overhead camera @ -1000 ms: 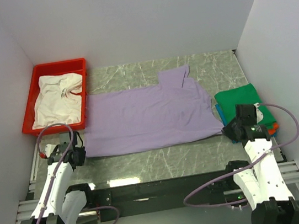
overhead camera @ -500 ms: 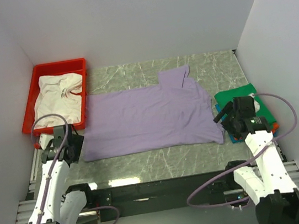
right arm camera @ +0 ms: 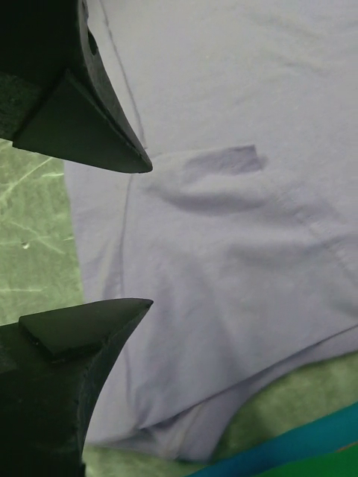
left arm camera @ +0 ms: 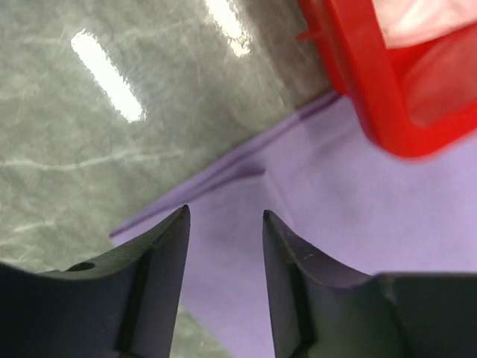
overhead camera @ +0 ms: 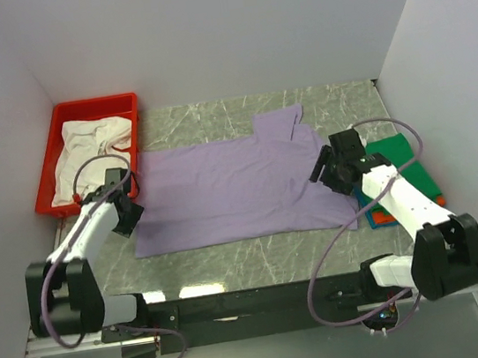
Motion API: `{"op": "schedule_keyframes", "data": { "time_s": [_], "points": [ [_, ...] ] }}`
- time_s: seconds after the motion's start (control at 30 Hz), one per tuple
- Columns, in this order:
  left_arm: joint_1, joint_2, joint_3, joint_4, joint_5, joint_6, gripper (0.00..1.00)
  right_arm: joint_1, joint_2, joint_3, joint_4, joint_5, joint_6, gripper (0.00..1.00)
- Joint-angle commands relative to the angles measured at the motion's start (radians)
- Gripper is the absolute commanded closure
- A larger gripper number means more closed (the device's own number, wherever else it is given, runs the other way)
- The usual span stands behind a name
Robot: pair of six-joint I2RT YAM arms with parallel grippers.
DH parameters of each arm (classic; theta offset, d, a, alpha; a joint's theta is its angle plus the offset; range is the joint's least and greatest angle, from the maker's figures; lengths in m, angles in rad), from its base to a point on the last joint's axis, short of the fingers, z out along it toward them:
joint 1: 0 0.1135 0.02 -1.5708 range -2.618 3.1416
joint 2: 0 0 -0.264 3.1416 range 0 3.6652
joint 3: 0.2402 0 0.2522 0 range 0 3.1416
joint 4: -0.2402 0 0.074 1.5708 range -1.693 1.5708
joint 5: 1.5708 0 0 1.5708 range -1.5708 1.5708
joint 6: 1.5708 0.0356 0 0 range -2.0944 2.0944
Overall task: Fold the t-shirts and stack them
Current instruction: Fold the tshirt
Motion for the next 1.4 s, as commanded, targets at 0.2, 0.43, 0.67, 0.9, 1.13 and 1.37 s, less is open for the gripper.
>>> {"op": "schedule_keyframes", "data": {
  "time_s": [0.2,0.43,0.67,0.9,1.13,1.37],
  "points": [
    [-0.006,0.231,0.152,0.024,-0.065,-0.045,0.59,0.020,0.104,0.093,0.133,0.020,-0.047,0.29],
    [-0.025,0.283,0.164,0.019,-0.073,-0.077,0.59,0.029,0.144,0.105,0.165,-0.009,-0.040,0.30],
    [-0.066,0.323,0.175,0.012,-0.079,-0.121,0.59,0.034,0.135,0.090,0.185,-0.020,-0.038,0.30],
    [-0.086,0.369,0.211,-0.016,-0.091,-0.143,0.64,0.034,0.139,0.079,0.194,-0.037,-0.041,0.30],
    [-0.094,0.360,0.178,-0.011,-0.085,-0.142,0.78,0.035,0.182,0.094,0.191,-0.041,-0.043,0.30],
    [-0.094,0.328,0.138,-0.011,-0.085,-0.129,0.94,0.035,0.234,0.133,0.165,-0.005,-0.046,0.29]
  ]
}}
